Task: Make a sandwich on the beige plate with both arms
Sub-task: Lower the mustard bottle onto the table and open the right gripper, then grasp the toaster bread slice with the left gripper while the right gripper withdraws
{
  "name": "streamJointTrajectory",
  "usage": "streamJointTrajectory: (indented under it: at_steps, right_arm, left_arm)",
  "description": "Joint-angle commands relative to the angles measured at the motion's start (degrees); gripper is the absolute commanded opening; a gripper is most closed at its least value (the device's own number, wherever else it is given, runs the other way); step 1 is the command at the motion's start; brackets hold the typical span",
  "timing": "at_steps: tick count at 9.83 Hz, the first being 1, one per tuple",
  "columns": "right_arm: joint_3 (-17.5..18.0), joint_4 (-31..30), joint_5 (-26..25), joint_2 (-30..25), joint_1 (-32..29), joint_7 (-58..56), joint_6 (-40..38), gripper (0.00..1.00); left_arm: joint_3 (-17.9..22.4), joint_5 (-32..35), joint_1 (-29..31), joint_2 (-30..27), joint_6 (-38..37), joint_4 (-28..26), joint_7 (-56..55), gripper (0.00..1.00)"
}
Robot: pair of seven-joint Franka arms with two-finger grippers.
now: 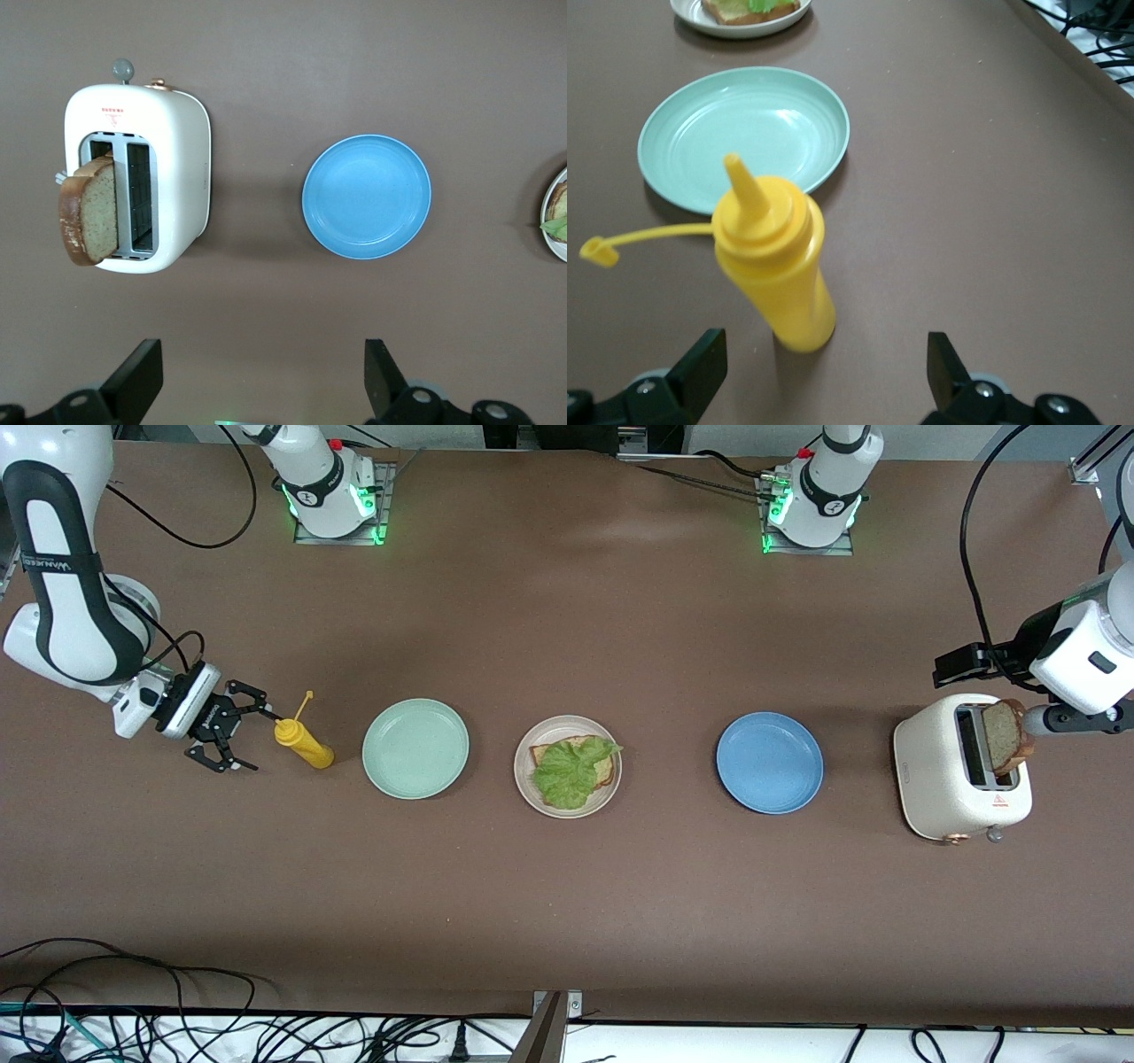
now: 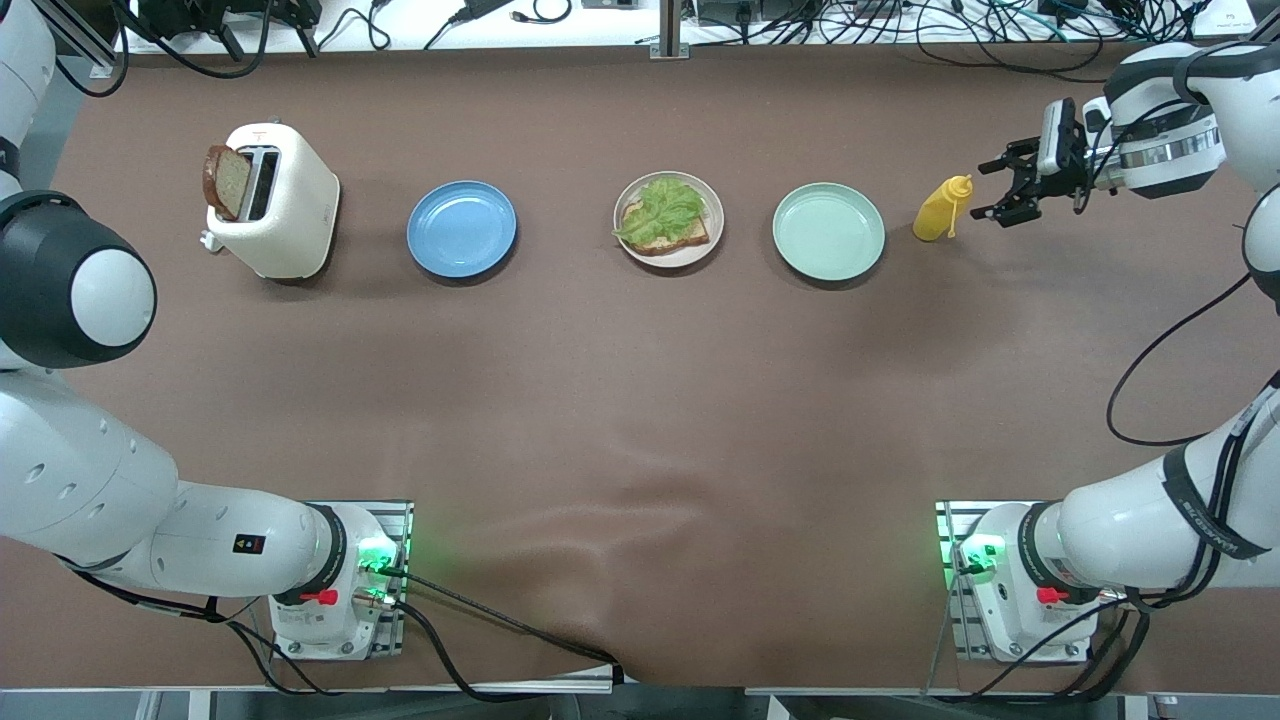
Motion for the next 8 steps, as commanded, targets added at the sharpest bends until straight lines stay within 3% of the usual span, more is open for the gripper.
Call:
streamJointTrajectory:
  at_steps: [1, 5, 8]
  right_arm:
    - [-0.51, -0.86, -5.06, -3.06, 0.15, 1.47, -0.72, 1.0]
    - [-0.25, -0.16, -21.83, -10.17, -0.03, 29.7, -2.9, 1.0]
    - [-0.24, 3.0, -29.76, -13.7, 0.23, 48.53, -7.2, 1.0]
  left_arm:
    - [-0.06, -0.16, 2.86, 0.9, -0.04, -0.1, 5.2, 1.0]
    - [-0.06, 1.42, 11.48, 4.86, 6.27, -1.67, 18.75, 1.0]
    - [-0.06, 1.51, 14.29, 3.21, 16.89, -12.1, 20.96, 1.0]
